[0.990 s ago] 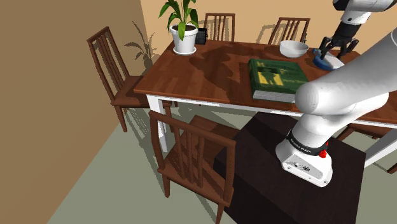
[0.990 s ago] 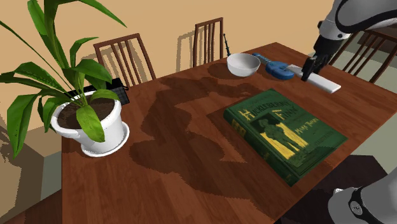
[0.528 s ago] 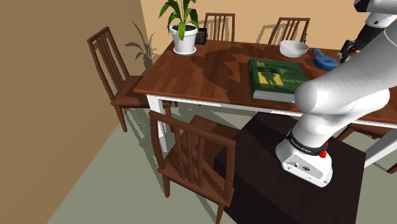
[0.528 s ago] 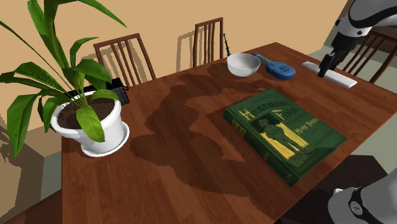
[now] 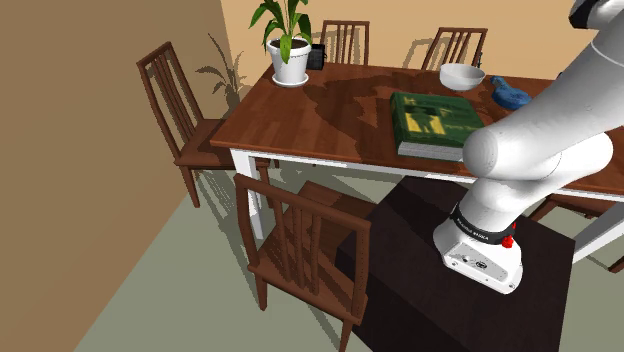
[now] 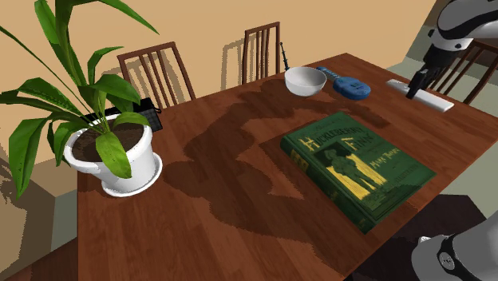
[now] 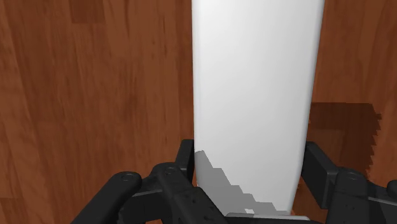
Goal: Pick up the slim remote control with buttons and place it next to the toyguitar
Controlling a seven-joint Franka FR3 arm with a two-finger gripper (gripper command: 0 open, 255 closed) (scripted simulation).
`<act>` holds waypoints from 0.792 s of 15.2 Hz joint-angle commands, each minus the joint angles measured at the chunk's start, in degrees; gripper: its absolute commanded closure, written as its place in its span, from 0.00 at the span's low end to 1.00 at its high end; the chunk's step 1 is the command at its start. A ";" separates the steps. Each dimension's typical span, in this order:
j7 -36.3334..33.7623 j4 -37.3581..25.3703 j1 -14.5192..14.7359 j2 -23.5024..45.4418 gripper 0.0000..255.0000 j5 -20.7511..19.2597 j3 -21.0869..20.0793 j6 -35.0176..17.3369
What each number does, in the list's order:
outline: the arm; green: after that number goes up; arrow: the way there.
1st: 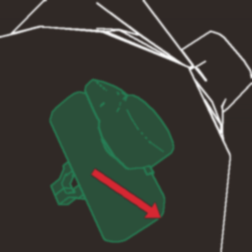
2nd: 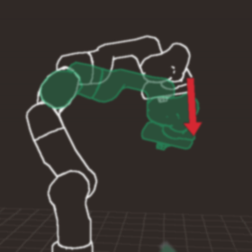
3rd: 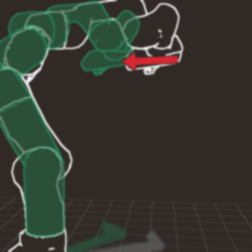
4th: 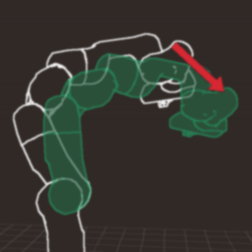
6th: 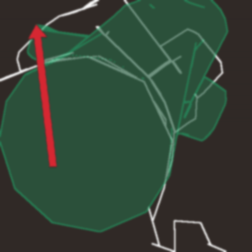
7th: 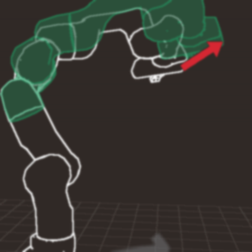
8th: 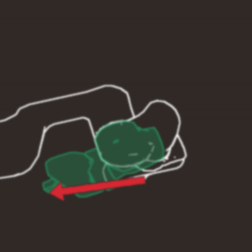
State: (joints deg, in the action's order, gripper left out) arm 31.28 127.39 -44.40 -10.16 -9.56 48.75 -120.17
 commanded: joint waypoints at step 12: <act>4.50 5.28 0.86 7.38 1.00 5.86 2.50 -10.63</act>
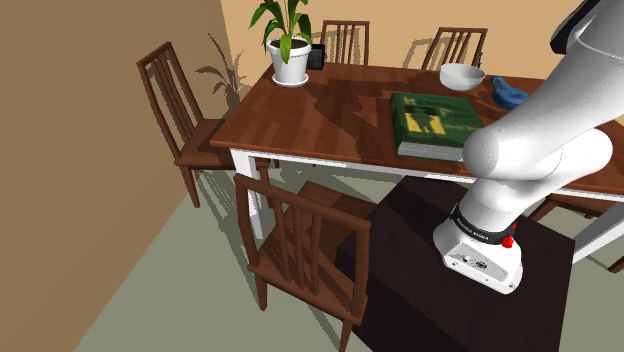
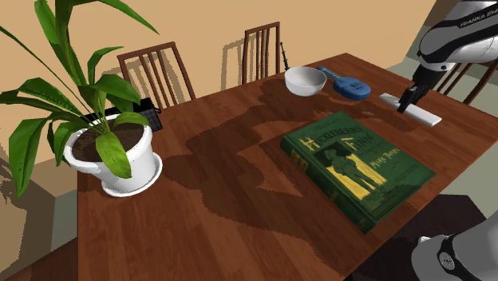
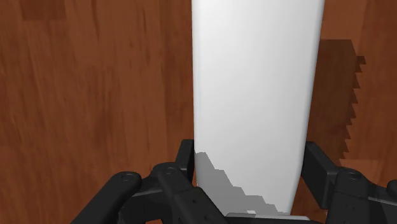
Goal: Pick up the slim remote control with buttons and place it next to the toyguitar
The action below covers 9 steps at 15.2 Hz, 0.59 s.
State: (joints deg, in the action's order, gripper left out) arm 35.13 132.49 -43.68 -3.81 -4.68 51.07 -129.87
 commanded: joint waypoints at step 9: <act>2.17 1.02 0.20 3.12 1.00 3.08 0.41 -3.13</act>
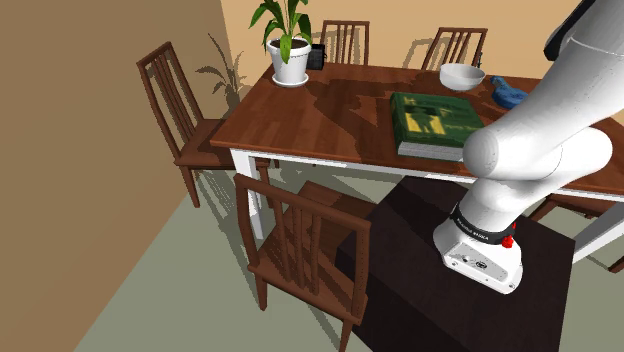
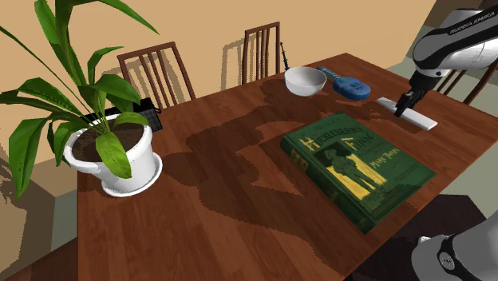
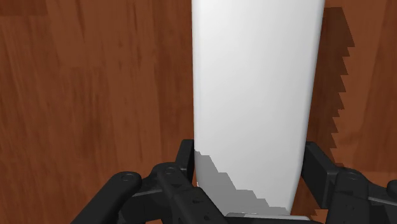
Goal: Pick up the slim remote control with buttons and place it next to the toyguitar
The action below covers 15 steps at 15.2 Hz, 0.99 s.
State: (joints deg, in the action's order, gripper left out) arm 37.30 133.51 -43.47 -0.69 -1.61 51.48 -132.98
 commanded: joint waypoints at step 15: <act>-4.46 -3.33 -0.30 -6.51 0.00 -5.94 -1.25 7.74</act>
State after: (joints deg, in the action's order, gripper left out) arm 32.95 130.18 -43.70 -6.96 -7.31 50.27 -125.44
